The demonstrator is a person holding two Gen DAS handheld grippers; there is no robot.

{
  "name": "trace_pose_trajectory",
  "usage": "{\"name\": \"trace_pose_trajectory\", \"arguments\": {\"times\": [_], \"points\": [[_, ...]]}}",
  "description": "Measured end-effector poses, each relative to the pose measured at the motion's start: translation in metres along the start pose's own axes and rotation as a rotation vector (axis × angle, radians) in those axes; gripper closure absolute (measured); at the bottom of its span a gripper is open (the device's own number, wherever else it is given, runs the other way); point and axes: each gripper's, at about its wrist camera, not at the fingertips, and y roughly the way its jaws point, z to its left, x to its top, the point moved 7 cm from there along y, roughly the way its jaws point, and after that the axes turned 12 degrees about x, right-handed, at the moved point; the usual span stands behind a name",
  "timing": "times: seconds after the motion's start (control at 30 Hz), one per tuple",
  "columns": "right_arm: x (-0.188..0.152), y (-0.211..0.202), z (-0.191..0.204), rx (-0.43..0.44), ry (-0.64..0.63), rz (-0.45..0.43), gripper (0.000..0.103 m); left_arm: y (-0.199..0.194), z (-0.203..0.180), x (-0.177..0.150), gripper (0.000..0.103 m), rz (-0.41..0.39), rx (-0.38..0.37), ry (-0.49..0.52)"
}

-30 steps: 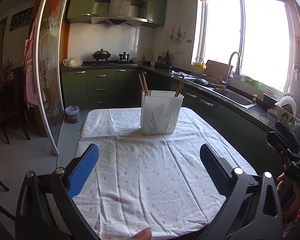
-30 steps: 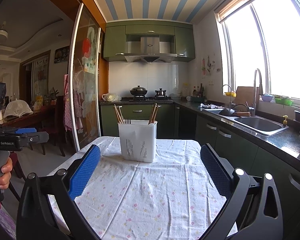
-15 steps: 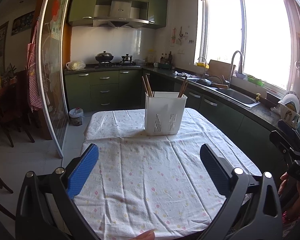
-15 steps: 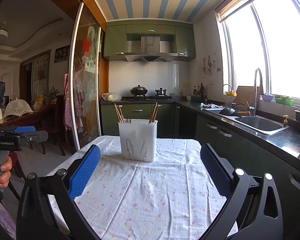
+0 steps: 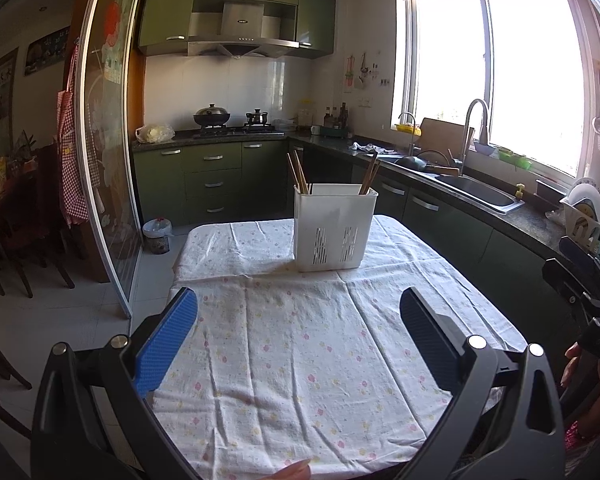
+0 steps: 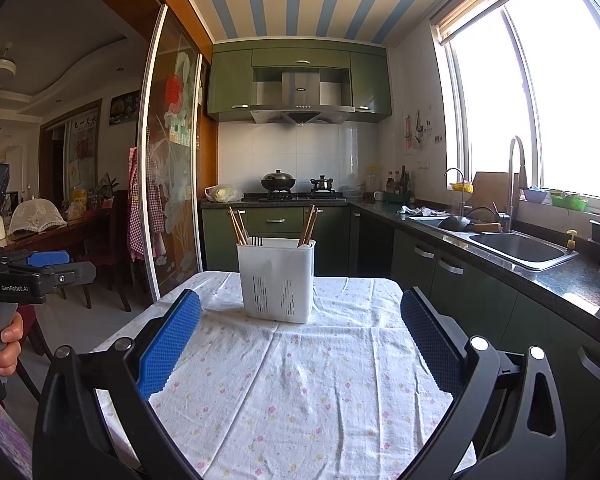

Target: Organize utensils

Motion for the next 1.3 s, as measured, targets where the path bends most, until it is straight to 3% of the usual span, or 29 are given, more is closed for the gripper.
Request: {"name": "trace_pose_trajectory", "arguments": {"times": [0.3, 0.73, 0.9, 1.3], "points": [[-0.002, 0.001, -0.002, 0.002, -0.001, 0.002, 0.005, -0.001, 0.001, 0.001, 0.007, 0.008, 0.012, 0.000], [-0.009, 0.002, -0.006, 0.004, -0.003, 0.010, 0.005, 0.008, -0.006, -0.005, 0.007, 0.060, -0.083, -0.010], [-0.010, 0.002, -0.007, 0.005, -0.002, 0.010, 0.005, 0.008, -0.006, -0.005, 0.007, 0.033, -0.057, -0.013], [-0.011, 0.003, -0.009, 0.005, -0.006, 0.010, 0.005, 0.013, -0.010, -0.008, 0.007, 0.066, -0.043, 0.035]]}}
